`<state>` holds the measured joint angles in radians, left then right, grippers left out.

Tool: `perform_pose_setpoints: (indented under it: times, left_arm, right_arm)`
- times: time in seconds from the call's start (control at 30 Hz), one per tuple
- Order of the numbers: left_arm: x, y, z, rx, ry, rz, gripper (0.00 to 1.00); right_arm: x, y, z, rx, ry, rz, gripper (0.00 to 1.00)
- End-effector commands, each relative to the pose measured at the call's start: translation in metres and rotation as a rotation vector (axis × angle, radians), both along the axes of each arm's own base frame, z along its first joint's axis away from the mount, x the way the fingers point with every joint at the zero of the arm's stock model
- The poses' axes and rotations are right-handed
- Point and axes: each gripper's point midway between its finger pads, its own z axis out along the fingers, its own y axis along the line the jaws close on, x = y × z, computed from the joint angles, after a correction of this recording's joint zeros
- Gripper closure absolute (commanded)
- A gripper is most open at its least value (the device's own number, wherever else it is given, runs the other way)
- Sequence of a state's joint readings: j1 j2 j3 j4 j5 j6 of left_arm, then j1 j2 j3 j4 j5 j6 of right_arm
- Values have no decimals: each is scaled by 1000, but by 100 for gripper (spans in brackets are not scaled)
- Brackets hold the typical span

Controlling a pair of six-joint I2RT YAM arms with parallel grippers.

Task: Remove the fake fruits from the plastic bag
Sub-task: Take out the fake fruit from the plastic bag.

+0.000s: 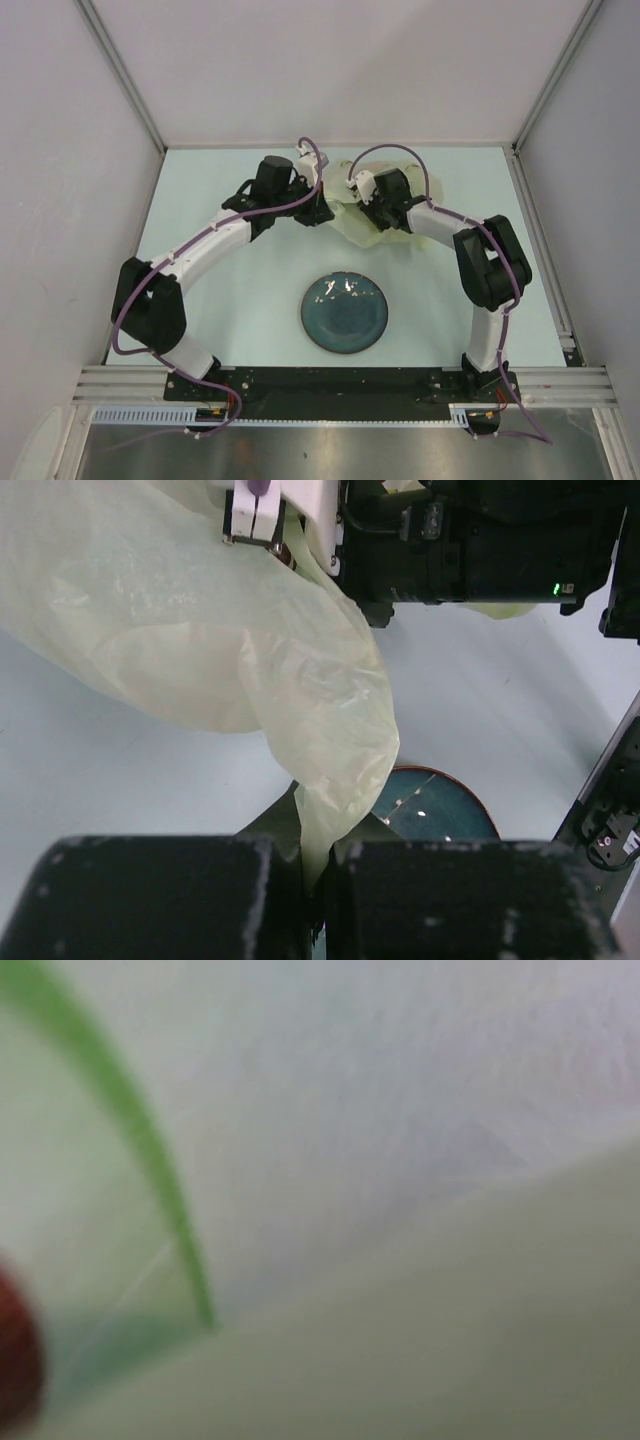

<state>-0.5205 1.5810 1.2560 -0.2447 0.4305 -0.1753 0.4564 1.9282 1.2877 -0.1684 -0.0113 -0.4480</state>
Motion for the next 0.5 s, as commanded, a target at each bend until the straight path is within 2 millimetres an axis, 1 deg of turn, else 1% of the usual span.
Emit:
perform_pose_setpoints:
  times: [0.0, 0.07, 0.1, 0.2, 0.23, 0.27, 0.33, 0.4, 0.47]
  left_arm:
    - [7, -4, 24, -40, -76, -18, 100]
    - [6, -4, 24, -41, -75, -18, 100]
    - [6, -4, 23, -41, -72, -20, 100]
    - [7, -5, 22, -41, -71, -20, 100]
    - [7, -5, 21, -39, -68, -20, 100]
    - [7, -5, 21, -39, -68, -20, 100]
    - [7, -5, 21, -42, -70, -21, 100]
    - [8, -5, 21, -44, -71, -20, 100]
    - [8, -5, 19, -43, -70, -19, 100]
  right_arm:
    - [3, 6, -6, 52, 50, -3, 64]
    - [3, 7, -10, 59, 57, 4, 60]
    - [3, 8, -14, 59, 65, 9, 60]
    - [1, 14, -13, 72, 73, 43, 64]
    - [-1, 16, -13, 76, 80, 52, 64]
    - [-5, 17, -15, 77, 101, 63, 62]
    - [-11, 19, -17, 70, 121, 82, 54]
    - [-15, 16, -21, 53, 134, 83, 53]
    - [-12, 14, -21, 47, 126, 76, 53]
